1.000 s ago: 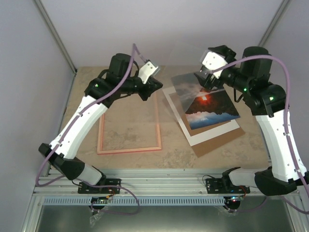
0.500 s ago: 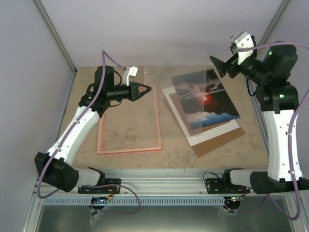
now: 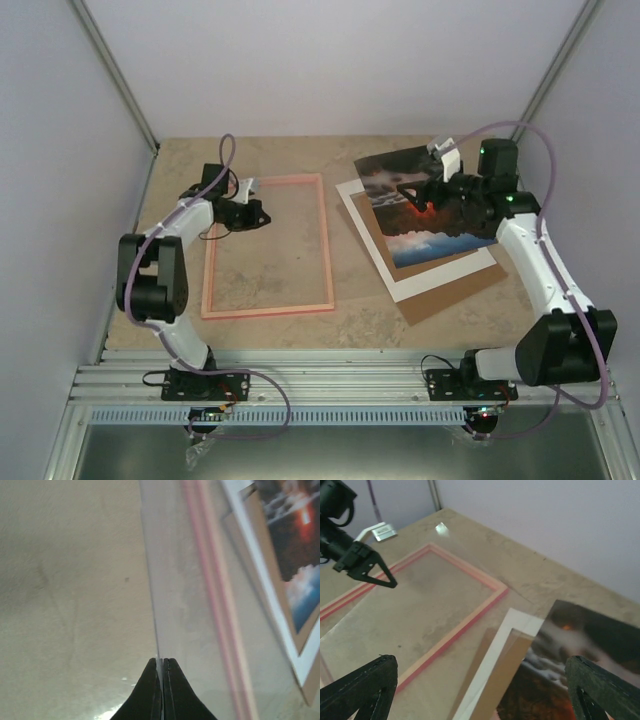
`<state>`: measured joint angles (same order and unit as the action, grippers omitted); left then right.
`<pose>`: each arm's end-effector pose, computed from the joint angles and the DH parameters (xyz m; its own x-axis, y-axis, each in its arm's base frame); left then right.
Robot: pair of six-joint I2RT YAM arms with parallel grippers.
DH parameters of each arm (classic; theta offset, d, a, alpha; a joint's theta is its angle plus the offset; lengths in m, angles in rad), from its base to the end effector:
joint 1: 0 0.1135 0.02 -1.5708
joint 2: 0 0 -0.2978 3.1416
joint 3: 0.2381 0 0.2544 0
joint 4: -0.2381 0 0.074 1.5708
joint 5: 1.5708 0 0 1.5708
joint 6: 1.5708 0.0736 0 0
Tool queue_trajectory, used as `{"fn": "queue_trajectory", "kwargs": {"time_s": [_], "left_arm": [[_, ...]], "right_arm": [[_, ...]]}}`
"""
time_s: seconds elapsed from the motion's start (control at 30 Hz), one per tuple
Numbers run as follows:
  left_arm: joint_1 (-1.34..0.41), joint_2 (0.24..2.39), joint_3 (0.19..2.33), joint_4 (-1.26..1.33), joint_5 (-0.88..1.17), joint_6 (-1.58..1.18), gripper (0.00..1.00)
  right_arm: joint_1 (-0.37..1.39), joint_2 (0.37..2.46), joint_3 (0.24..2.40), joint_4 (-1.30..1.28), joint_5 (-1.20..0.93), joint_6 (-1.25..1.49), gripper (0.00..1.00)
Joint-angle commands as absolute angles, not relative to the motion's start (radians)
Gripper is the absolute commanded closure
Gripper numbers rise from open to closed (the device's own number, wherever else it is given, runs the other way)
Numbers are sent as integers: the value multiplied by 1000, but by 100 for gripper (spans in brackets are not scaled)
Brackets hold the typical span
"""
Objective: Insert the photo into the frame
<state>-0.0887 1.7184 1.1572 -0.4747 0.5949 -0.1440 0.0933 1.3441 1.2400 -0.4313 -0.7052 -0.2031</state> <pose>0.3687 -0.0742 0.2112 -0.8994 -0.0393 -0.4353 0.2313 0.8023 -0.5503 0.3112 0.0770 0.3713 -0.3713 -0.1890 -0.9091 -0.7156 0.6821 0.1504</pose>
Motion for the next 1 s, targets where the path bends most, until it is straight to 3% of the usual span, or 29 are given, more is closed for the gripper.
{"fn": "queue_trajectory", "kwargs": {"time_s": [0.0, 0.3, 0.97], "left_arm": [[-60, 1811, 1225, -542, 584, -30, 100], [-6, 1867, 1214, -549, 530, -28, 100], [-3, 1861, 1253, -606, 362, 24, 100]], "right_arm": [[112, 1385, 1158, -295, -801, -112, 12], [129, 1513, 1067, -217, -858, -44, 21], [153, 1546, 1032, -199, -856, -50, 26]]}}
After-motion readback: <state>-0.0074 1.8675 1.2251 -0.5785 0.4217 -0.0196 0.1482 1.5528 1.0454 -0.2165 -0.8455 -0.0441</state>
